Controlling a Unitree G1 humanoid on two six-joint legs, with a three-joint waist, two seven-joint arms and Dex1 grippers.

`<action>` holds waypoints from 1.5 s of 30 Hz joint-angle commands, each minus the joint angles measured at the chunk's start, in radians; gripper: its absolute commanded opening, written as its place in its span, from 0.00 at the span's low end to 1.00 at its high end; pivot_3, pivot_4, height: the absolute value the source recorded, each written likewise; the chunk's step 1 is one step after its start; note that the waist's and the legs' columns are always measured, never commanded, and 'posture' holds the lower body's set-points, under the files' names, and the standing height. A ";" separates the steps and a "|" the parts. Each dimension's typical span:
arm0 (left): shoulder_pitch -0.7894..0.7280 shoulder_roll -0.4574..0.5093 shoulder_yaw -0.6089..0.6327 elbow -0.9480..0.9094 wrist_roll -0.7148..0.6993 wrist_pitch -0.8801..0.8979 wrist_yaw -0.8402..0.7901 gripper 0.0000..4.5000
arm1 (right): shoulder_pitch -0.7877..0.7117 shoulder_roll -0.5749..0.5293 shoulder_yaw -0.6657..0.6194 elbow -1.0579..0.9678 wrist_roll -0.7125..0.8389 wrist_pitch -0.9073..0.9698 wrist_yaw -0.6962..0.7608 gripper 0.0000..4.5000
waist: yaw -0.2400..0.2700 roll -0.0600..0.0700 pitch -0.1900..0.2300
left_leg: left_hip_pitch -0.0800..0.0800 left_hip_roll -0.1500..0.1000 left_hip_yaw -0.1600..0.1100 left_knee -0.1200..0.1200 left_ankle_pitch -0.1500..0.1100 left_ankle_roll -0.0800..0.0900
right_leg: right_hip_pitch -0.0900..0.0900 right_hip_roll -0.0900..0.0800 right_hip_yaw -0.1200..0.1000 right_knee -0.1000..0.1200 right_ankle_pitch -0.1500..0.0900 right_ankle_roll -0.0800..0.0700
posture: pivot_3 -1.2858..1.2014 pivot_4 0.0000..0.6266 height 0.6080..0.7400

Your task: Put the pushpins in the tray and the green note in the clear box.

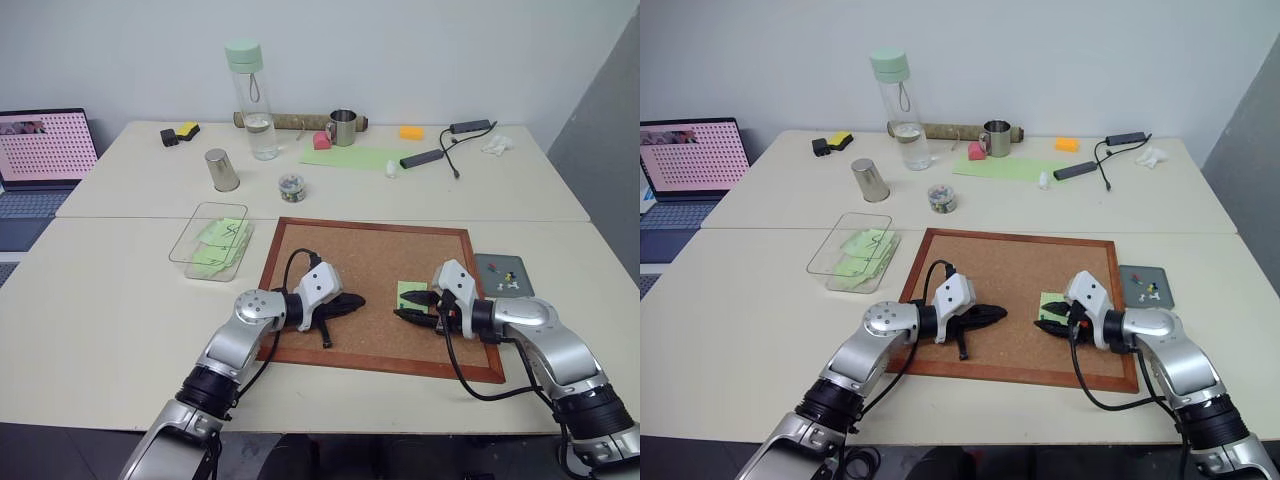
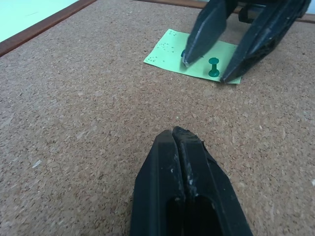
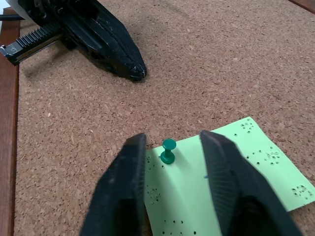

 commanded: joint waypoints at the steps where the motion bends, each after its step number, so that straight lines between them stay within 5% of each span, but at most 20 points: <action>1: 0.043 0.016 -0.042 0.033 0.038 0.033 -0.012 0.00 | -0.007 -0.002 -0.013 -0.026 0.014 -0.009 0.020 0.14 | 0.000 0.000 0.000 | 0.000 0.000 0.000 0.000 0.000 0.000 | 0.000 0.000 0.000 0.000 0.000 0.000 | 0.52 0.24 1.00; 5: 0.046 0.015 -0.041 0.032 0.037 0.034 -0.010 0.00 | -0.006 0.000 -0.019 -0.031 0.019 -0.003 0.024 0.01 | 0.000 0.000 0.000 | 0.000 0.000 0.000 0.000 0.000 0.000 | 0.000 0.000 0.000 0.000 0.000 0.000 | 0.52 0.24 1.00; 18: 0.026 -0.013 -0.004 0.043 0.013 0.067 0.032 0.00 | -0.044 -0.054 -0.076 -0.170 0.066 0.023 0.038 0.01 | 0.001 0.000 0.000 | 0.000 0.000 0.000 0.000 0.000 0.000 | 0.000 0.000 0.000 0.000 0.000 0.000 | 0.52 0.24 1.00; 22: 0.000 -0.025 0.095 -0.044 -0.092 0.190 0.056 0.00 | -0.064 -0.093 -0.085 -0.220 0.050 -0.004 0.050 0.01 | 0.001 0.000 0.000 | 0.000 0.000 -0.001 0.000 0.000 0.000 | 0.000 0.000 -0.001 0.000 0.000 0.000 | 0.52 0.24 1.00; 30: -0.036 -0.012 0.344 -0.267 -0.502 0.664 0.077 0.32 | -0.090 -0.165 -0.044 -0.230 -0.072 -0.181 0.081 0.00 | -0.003 -0.002 0.004 | -0.003 0.001 -0.002 0.001 0.000 0.000 | -0.003 0.000 -0.002 0.001 0.000 0.000 | 0.52 0.24 1.00; 43: -0.132 -0.197 0.357 -0.184 -0.620 0.822 0.231 0.90 | -0.173 -0.157 0.041 -0.198 -0.201 -0.414 0.123 0.00 | 0.001 -0.005 0.005 | -0.003 0.000 -0.002 0.001 0.003 -0.006 | -0.002 0.000 -0.002 0.000 0.000 0.000 | 0.52 0.24 1.00; 45: -0.151 -0.222 0.360 -0.168 -0.642 0.839 0.228 0.90 | -0.177 -0.154 0.046 -0.200 -0.205 -0.423 0.125 0.00 | 0.001 -0.005 0.005 | -0.003 0.000 -0.002 0.001 0.003 -0.006 | -0.002 0.000 -0.002 0.000 0.000 0.000 | 0.52 0.24 1.00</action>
